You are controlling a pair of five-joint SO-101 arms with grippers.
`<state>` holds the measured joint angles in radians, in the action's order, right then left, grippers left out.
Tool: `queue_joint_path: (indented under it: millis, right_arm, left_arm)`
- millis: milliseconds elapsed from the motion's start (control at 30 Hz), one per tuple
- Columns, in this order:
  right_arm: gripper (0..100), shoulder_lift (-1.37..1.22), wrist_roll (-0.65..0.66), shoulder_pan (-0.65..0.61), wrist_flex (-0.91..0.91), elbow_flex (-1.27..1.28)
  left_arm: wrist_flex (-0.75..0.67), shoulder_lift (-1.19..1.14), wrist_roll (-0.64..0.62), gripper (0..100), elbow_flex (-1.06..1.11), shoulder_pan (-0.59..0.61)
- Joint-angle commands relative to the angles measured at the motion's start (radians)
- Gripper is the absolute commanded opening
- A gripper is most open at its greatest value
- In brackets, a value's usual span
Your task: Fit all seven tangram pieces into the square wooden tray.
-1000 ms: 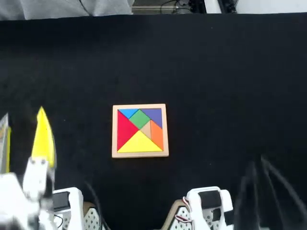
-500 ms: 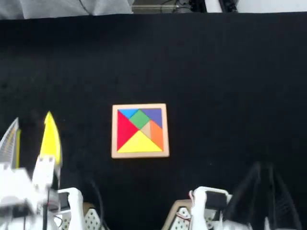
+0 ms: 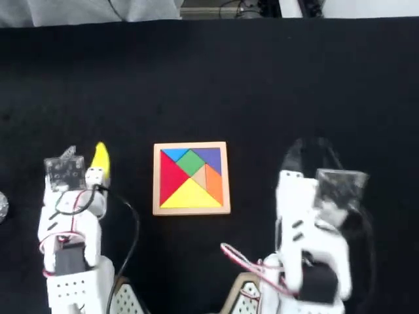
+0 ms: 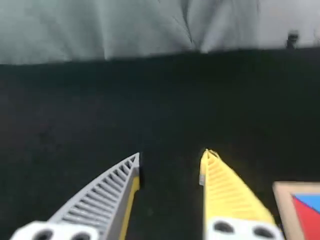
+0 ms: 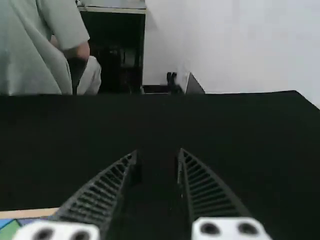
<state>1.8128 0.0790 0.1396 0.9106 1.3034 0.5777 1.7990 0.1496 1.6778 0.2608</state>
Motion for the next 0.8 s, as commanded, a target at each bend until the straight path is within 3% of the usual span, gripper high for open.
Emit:
queue_joint_path:
  millis: [0, 167, 433, 667, 767]
  right_arm:
    - [12.0, 0.079, -0.003, -0.104, -0.087, 0.162]
    - [12.0, 0.077, -0.003, -0.215, -0.083, 0.242]
    - [12.0, 0.067, -0.003, -0.218, -0.068, 0.384]
    - [12.3, 0.074, -0.003, -0.218, 0.273, 0.381]
    - [12.1, 0.077, -0.002, -0.207, 0.397, 0.381]
  left_arm:
    - [-0.018, -0.017, -0.002, 20, 0.024, -0.096]
    - [0.021, -0.017, -0.002, 20, 0.024, -0.114]
    - [0.281, -0.017, -0.002, 20, 0.024, -0.035]
    - [0.651, -0.009, -0.002, 20, 0.024, -0.033]
    - [0.669, -0.008, 0.000, 20, 0.024, -0.033]
